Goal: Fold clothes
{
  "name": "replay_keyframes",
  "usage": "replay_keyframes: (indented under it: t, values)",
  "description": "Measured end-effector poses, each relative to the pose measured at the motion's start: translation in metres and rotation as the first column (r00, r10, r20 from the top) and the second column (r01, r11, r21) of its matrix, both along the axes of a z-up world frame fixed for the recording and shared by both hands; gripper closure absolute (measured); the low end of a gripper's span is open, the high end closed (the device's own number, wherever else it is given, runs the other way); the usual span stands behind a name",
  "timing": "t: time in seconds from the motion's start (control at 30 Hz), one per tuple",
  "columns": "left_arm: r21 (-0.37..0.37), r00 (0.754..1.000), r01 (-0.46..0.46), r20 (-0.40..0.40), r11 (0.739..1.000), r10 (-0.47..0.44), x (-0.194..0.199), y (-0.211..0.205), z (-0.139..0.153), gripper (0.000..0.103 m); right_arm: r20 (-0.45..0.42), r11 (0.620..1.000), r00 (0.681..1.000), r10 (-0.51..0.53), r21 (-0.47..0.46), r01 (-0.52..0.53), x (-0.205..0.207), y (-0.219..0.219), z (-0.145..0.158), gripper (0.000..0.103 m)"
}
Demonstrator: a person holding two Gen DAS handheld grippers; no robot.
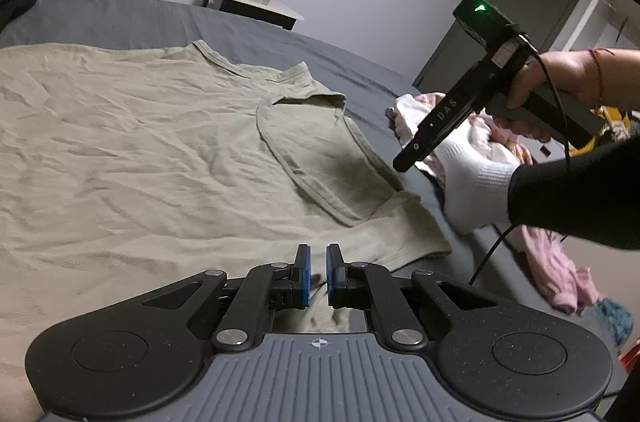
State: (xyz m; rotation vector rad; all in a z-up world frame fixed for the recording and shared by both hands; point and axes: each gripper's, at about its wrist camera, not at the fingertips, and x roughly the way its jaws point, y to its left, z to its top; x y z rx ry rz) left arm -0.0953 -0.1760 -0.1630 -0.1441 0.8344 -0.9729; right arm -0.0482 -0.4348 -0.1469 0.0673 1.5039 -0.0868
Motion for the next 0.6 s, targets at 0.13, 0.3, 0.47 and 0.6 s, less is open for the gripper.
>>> replay_keyframes:
  t: [0.13,0.3,0.47,0.6]
  values:
    - [-0.005,1.0,0.01,0.005,1.0,-0.01,0.0,-0.011,0.004,0.098,0.003,1.0,1.0,0.018,0.024,-0.018,-0.005,0.01,-0.003,0.066]
    - [0.02,0.998,0.051,0.039,0.999,-0.051,-0.003,-0.02,0.006,0.098,-0.041,1.0,0.999,0.014,0.005,-0.013,0.012,0.013,-0.012,0.081]
    - [0.01,0.998,0.052,0.026,0.999,-0.052,-0.002,-0.019,-0.002,0.098,-0.046,1.0,0.999,0.019,0.022,-0.018,0.01,0.007,-0.017,0.096]
    - [0.014,0.999,0.039,0.027,0.999,-0.04,-0.003,-0.014,-0.006,0.098,-0.041,1.0,0.999,0.017,0.02,-0.016,0.012,-0.002,-0.02,0.097]
